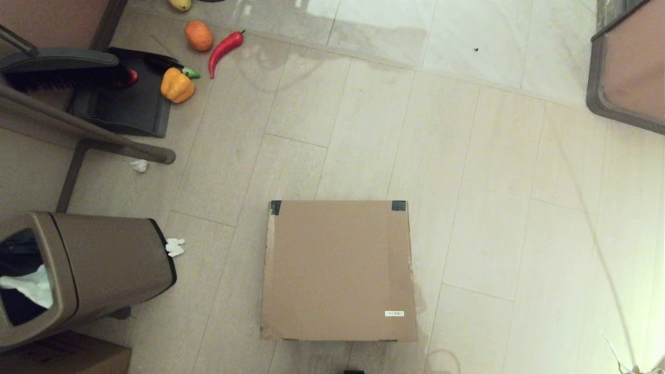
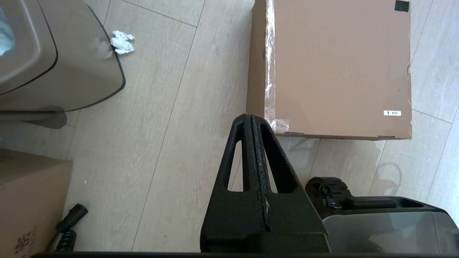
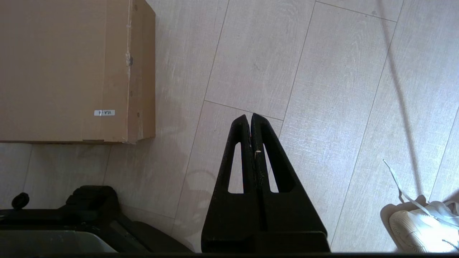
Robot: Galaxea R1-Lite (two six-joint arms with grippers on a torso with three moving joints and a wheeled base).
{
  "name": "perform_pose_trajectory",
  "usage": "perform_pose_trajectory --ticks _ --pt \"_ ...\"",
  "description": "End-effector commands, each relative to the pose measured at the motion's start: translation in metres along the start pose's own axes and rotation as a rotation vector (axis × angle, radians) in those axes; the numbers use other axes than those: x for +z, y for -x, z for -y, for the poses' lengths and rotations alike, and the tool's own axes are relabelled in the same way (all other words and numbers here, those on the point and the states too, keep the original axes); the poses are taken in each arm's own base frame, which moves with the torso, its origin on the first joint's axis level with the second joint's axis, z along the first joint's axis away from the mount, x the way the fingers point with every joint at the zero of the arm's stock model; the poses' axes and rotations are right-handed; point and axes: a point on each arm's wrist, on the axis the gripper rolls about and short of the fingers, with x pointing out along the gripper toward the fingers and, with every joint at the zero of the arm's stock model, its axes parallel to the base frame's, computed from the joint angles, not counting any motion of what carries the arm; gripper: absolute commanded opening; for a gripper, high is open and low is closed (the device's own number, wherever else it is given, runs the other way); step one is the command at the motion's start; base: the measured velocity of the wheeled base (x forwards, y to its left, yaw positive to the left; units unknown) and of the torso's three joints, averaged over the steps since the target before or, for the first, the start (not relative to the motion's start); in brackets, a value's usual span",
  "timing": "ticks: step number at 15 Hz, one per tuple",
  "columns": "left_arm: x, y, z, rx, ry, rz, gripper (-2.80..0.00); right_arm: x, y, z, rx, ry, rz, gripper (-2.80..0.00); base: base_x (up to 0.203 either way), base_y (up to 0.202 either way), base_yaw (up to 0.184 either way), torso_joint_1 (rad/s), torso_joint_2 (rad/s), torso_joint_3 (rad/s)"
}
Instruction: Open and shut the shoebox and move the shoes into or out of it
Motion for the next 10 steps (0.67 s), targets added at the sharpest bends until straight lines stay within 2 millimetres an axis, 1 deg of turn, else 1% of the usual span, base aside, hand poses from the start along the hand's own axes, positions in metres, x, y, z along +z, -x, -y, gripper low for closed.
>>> perform_pose_trajectory --ticks 1,10 --pt "-0.0043 -0.0010 -0.0006 0.001 0.002 -0.013 -2.80 0.0001 -0.0004 0.0000 0.000 0.000 -0.005 -2.80 0.000 0.000 0.000 0.000 0.00 0.000" --pt "-0.0047 -0.0009 -0.0007 0.006 -0.002 -0.014 -2.80 0.0000 -0.0003 0.0003 -0.011 0.001 -0.005 -2.80 0.000 0.000 0.000 0.000 0.00 0.000"
